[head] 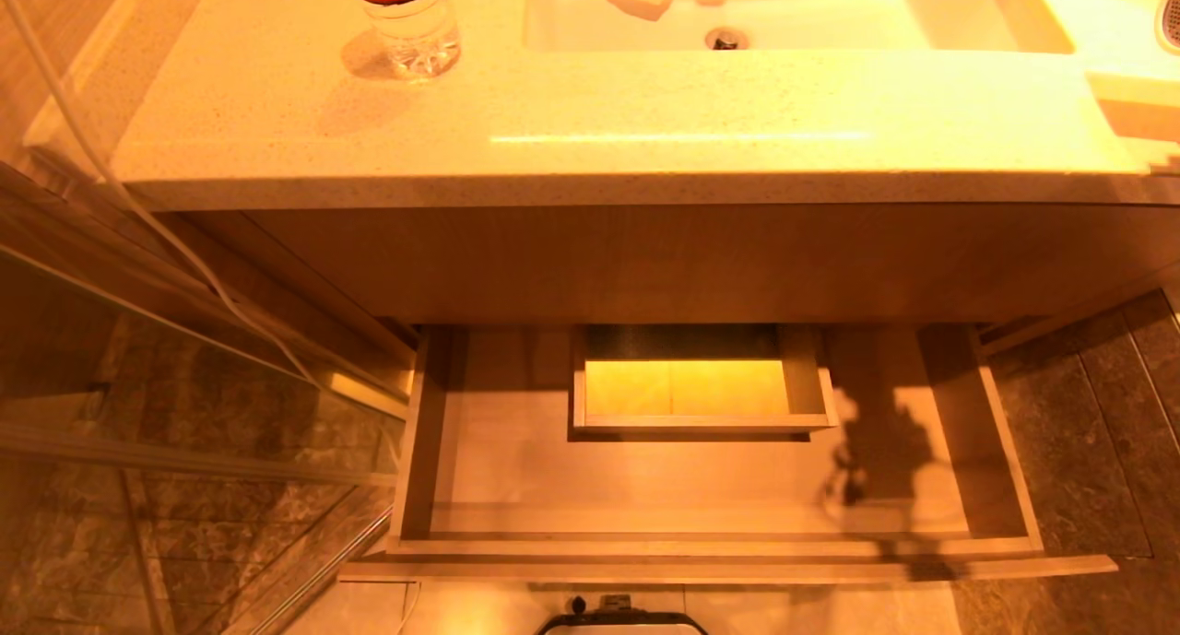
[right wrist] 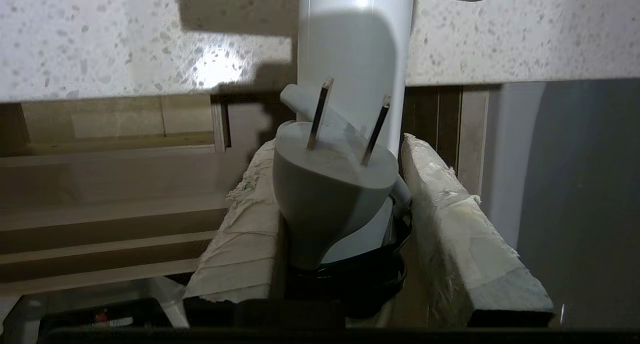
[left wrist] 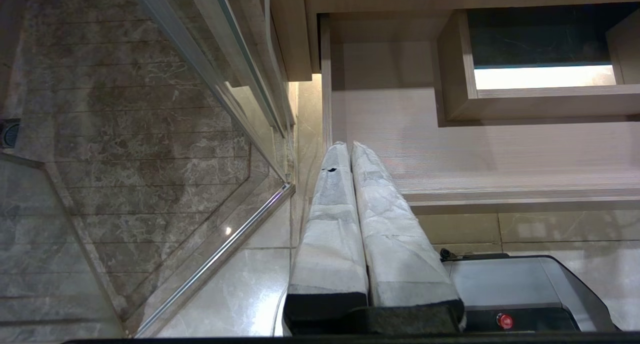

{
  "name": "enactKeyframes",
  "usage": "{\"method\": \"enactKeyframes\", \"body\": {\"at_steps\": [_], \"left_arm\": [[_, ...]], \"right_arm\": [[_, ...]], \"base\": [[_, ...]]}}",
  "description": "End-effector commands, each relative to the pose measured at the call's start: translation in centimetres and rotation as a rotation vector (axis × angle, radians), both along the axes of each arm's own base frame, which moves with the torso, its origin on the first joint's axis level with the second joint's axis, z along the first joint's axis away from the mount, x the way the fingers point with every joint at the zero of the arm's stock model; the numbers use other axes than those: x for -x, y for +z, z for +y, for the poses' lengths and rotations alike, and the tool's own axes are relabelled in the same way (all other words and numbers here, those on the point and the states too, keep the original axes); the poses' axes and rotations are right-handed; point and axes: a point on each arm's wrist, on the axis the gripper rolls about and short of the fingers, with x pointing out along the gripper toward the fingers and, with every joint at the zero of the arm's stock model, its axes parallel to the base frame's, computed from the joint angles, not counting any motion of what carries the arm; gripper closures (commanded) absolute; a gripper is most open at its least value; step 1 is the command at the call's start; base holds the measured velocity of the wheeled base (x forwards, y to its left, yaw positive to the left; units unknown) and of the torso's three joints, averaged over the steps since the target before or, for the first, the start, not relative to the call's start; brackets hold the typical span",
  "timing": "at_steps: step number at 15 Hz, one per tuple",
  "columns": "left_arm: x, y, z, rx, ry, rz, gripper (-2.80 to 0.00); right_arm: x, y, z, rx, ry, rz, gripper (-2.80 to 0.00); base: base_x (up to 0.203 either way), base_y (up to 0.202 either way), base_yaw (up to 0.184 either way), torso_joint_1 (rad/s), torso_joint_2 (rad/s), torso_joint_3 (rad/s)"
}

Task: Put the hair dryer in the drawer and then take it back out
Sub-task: Pick up the hairdryer

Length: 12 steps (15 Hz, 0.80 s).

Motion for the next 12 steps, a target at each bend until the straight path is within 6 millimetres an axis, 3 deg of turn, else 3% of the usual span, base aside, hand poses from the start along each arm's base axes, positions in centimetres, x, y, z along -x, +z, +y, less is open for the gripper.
{"method": "enactKeyframes", "body": {"at_steps": [1,12], "left_arm": [[0.0,0.0,0.0,0.000,0.000,0.001,0.00],[0.0,-0.1,0.0,0.000,0.000,0.003,0.00]], "right_arm": [[1.7,0.2,0.9,0.003,0.002,0.000,0.00],[6.1,-0.9,3.0,-0.062,-0.009,0.130,0.00]], "base": [[0.000,0.000,0.000,0.000,0.00,0.000],[0.000,0.000,0.000,0.000,0.00,0.000]]}}
